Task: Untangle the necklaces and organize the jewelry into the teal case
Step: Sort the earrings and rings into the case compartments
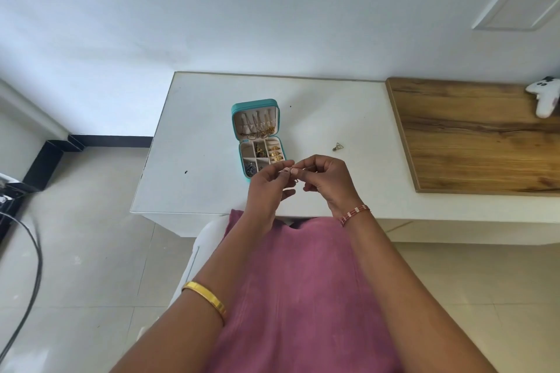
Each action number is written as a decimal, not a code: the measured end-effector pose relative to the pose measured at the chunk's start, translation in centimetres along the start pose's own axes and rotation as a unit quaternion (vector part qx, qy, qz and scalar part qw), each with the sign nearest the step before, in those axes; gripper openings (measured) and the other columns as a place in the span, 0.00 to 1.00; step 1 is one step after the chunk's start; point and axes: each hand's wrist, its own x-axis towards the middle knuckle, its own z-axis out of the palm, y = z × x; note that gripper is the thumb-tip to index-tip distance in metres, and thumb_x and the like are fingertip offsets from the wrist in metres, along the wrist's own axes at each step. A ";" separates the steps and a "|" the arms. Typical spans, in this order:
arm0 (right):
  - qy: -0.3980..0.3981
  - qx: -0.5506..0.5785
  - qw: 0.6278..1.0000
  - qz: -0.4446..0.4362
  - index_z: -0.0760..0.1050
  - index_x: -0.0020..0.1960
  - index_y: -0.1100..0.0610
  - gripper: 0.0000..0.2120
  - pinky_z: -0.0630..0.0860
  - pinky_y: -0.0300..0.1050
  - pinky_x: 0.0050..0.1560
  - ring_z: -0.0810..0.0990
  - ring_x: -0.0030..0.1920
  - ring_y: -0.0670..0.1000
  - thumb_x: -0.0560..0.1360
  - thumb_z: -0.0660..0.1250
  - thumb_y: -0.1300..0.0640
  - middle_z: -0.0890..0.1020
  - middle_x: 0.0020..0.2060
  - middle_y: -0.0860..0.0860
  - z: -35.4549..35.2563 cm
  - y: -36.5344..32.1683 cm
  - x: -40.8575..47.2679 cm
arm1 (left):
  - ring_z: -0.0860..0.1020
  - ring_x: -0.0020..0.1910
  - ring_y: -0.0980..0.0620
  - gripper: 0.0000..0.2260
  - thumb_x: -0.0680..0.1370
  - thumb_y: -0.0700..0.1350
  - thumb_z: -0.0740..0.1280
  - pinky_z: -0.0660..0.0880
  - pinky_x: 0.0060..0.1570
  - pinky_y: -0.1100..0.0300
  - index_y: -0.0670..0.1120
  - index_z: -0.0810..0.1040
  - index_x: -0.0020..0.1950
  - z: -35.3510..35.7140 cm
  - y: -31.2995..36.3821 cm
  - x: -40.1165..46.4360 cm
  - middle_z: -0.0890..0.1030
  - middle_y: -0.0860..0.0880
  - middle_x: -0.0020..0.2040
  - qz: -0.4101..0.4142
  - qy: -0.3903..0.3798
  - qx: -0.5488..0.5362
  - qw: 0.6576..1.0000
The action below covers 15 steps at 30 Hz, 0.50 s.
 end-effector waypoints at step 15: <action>0.218 -0.151 0.964 -0.005 0.81 0.48 0.63 0.06 0.73 0.36 0.48 0.78 0.45 0.53 0.73 0.66 0.65 0.81 0.44 0.59 -2.0 5.3 8.0 | 0.74 0.35 0.55 0.10 0.79 0.36 0.61 0.76 0.37 0.68 0.36 0.76 0.59 3.2 -1.9 5.7 0.75 0.48 0.37 -0.105 0.027 -0.080 0.991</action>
